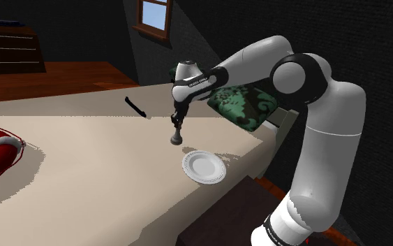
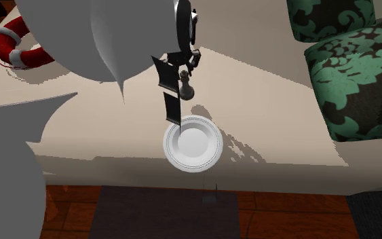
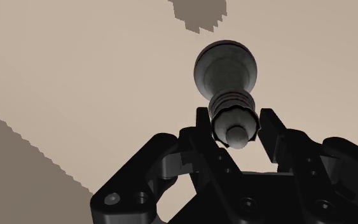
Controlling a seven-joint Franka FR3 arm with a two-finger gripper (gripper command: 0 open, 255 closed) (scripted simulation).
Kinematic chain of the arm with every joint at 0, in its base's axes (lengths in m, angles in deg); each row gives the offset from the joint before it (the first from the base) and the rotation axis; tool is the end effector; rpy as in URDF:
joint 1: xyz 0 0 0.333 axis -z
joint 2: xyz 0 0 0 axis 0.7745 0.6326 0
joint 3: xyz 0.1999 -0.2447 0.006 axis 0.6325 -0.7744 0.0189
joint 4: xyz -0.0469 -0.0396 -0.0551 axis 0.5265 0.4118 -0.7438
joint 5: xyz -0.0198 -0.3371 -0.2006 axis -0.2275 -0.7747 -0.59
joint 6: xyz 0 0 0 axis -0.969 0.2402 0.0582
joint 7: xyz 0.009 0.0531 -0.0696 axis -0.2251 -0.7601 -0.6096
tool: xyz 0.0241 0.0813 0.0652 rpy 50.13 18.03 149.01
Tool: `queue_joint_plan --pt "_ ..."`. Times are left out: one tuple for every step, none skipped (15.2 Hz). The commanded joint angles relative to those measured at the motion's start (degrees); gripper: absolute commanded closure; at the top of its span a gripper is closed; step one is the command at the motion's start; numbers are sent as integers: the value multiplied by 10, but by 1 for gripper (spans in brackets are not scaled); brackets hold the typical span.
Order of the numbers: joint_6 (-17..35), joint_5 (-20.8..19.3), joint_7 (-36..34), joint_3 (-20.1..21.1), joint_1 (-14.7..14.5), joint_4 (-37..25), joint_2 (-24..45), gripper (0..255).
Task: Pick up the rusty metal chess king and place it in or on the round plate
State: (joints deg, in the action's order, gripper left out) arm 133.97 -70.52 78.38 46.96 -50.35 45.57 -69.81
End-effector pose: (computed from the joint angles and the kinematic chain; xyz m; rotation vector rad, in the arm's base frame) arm 0.6295 -0.0185 0.3317 2.9823 0.5002 0.0880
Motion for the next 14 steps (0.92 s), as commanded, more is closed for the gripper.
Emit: queue_joint_plan --pt "-13 1 2 0 0 -5 -9 255" --pt "-20 2 3 1 0 -7 -13 255" --pt "-27 2 4 1 0 -10 -16 255" --pt "-33 3 4 1 0 -13 -20 255" --pt "-39 3 5 1 0 -16 -23 255" --pt "-33 3 7 0 2 12 -46 255" --pt "-29 2 10 -1 4 39 -68 255" --pt "-25 2 12 -2 6 65 -90 255" --pt "-21 1 15 -4 8 90 -113 255" --pt "-19 1 18 -5 9 114 -135 255" --pt "-17 0 21 -7 11 138 -157 255" --pt "-16 0 24 -8 13 161 -179 255" --pt "-16 -1 27 -10 15 183 -202 255" --pt "-16 -2 30 -12 17 205 -224 255"
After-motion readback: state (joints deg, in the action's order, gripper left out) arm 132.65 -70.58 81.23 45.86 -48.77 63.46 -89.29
